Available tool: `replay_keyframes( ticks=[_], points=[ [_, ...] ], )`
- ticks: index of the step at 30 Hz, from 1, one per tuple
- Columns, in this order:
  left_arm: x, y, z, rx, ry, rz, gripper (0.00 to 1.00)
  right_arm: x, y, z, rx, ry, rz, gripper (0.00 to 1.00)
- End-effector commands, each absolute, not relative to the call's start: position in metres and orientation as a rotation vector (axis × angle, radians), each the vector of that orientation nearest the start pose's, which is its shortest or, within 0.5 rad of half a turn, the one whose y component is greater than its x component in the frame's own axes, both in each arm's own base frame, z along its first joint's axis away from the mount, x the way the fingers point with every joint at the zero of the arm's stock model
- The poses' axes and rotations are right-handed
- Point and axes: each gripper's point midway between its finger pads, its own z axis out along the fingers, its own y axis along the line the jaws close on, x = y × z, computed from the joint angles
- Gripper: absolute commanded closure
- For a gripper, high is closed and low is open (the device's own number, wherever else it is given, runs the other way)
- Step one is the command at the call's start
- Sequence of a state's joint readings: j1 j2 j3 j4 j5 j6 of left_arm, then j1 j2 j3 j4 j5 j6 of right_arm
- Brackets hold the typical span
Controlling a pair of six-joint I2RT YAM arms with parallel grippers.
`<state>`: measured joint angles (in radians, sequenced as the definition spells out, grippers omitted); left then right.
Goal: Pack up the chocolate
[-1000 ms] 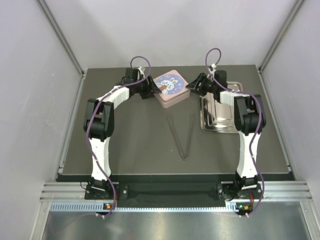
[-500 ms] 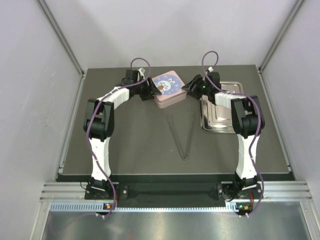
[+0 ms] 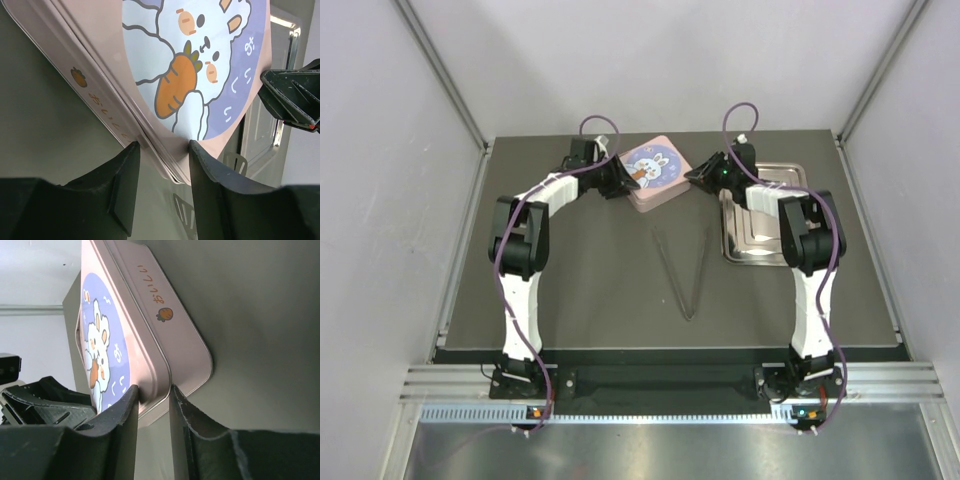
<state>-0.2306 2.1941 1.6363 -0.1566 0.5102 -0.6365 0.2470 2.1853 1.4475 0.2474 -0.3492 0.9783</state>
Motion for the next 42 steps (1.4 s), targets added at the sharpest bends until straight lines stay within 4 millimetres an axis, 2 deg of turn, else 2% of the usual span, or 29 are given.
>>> replay_keyframes(
  ticks=[1,4,11,16,20,28,29,33,37,42],
  points=[
    [0.527,-0.242,0.091,-0.144,2.325,-1.05,0.54,0.555,0.246,0.097,0.494,2.099,1.118,0.82],
    [0.527,-0.237,0.092,-0.142,2.326,-1.01,0.52,0.554,0.25,0.095,0.456,2.115,1.134,0.71],
    [0.532,-0.232,0.112,-0.133,2.305,-0.966,0.43,0.556,0.26,0.095,0.36,2.142,1.176,0.61],
    [0.537,-0.224,0.132,-0.118,2.288,-0.895,0.39,0.559,0.258,0.088,0.357,2.16,1.175,0.62],
    [0.542,-0.213,0.138,-0.123,2.283,-0.824,0.37,0.559,0.262,0.088,0.342,2.16,1.203,0.63],
    [0.565,-0.175,0.15,-0.173,2.234,-0.777,0.34,0.563,0.261,0.083,0.347,2.167,1.227,0.66],
    [0.568,-0.171,0.144,-0.176,2.241,-0.775,0.34,0.564,0.261,0.084,0.347,2.162,1.233,0.67],
    [0.58,-0.155,0.144,-0.177,2.221,-0.776,0.33,0.565,0.263,0.088,0.357,2.143,1.259,0.66],
    [0.585,-0.153,0.145,-0.148,2.206,-0.78,0.33,0.568,0.263,0.09,0.357,2.131,1.257,0.63],
    [0.595,-0.145,0.136,-0.118,2.201,-0.74,0.32,0.571,0.265,0.097,0.36,2.106,1.281,0.6]
  ],
)
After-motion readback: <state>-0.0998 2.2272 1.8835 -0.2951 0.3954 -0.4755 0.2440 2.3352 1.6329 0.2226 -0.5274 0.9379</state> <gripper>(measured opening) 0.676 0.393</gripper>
